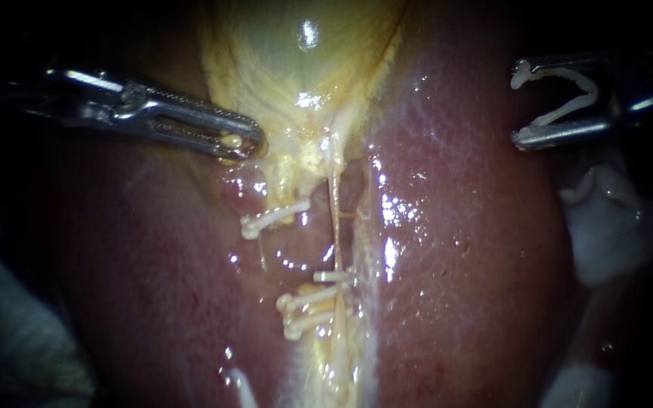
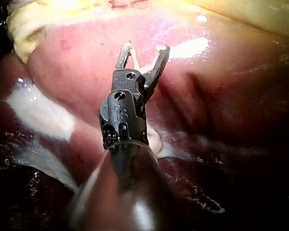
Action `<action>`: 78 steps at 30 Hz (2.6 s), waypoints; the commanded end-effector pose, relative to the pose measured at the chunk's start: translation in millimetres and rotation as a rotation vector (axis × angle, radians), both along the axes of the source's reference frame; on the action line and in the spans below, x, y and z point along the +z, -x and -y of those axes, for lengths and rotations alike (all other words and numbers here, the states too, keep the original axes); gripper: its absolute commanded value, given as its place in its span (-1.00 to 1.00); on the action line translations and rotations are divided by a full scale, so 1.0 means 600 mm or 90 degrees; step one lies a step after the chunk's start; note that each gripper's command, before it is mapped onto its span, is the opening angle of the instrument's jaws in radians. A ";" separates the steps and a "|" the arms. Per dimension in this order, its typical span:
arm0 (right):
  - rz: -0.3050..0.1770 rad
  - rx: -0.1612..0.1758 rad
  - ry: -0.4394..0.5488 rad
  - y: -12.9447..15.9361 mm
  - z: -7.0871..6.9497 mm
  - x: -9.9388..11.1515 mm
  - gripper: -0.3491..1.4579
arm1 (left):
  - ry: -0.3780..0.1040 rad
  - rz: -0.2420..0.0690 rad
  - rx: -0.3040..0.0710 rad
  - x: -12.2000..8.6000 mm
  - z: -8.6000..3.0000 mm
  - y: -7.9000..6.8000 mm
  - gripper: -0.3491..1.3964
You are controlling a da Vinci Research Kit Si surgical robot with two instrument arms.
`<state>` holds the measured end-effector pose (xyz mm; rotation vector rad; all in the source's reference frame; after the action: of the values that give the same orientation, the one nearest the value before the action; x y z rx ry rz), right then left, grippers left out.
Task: Clipping second clip right tube
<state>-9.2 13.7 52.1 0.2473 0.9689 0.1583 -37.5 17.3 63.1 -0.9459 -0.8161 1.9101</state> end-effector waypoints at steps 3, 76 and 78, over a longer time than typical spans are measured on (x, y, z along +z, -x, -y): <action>0.000 0.000 0.000 -0.0001 0.0000 0.0001 -0.06 | -0.001 0.001 0.001 -0.0003 -0.0001 -0.0004 -1.00; -0.090 0.105 -0.536 -0.0282 0.0201 0.0234 -0.08 | 0.007 -0.019 -0.047 -0.0140 -0.0030 -0.0114 -1.00; -0.087 0.105 -0.541 -0.0285 0.0204 0.0240 -0.08 | 0.007 -0.019 -0.047 -0.0140 -0.0030 -0.0114 -1.00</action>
<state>7.8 1.4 66.7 0.9678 1.0131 0.7137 -30.6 19.1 54.7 -0.9385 -0.7433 1.8622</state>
